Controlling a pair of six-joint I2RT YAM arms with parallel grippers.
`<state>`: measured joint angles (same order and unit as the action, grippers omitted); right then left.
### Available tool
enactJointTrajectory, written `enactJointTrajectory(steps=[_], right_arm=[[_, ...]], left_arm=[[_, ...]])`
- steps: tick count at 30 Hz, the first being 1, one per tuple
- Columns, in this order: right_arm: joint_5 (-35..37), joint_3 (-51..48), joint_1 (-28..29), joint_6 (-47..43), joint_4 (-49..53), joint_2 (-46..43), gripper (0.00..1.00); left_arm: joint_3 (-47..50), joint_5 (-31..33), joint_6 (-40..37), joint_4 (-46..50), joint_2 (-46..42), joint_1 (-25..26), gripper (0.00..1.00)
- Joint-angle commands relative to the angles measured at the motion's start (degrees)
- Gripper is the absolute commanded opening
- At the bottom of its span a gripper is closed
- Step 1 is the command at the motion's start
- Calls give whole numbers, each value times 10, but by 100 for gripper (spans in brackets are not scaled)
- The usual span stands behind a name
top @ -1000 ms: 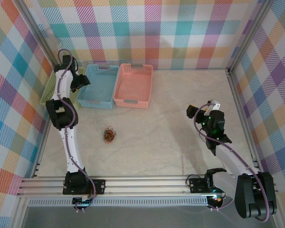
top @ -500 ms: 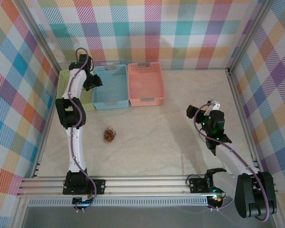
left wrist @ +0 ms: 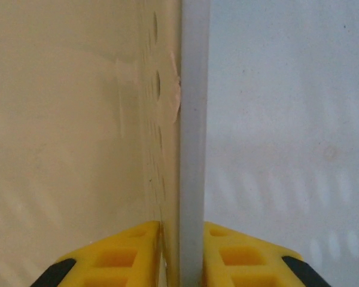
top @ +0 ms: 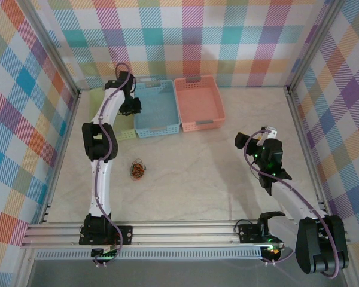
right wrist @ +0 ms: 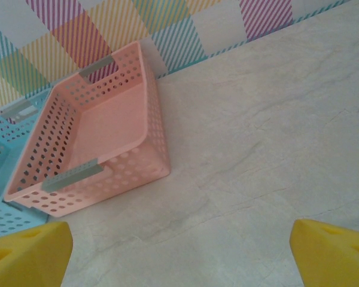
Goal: Untangle the cables
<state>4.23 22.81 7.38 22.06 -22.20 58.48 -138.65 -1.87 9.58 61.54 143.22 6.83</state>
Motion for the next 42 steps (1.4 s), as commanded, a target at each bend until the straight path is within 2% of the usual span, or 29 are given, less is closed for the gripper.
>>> enactJointTrajectory(steps=[1,12,17,24,35,39,42], right_arm=[[-1,1,4,7,-15,5,94],[-4,2,4,9,-14,8,94],[-5,2,4,9,-14,8,94],[-6,2,3,8,-12,9,94],[-6,7,3,5,-9,15,94],[-7,7,3,4,-7,15,94],[-8,7,3,3,-7,16,94]], left_arm=[[-7,-10,4,14,1,25,18],[-38,-10,5,4,14,68,8],[-41,-20,21,-7,22,86,8],[-54,-2,67,-26,39,101,7],[-111,0,74,-50,88,105,6],[-119,-4,68,-61,89,105,19],[-121,16,60,-59,72,105,39]])
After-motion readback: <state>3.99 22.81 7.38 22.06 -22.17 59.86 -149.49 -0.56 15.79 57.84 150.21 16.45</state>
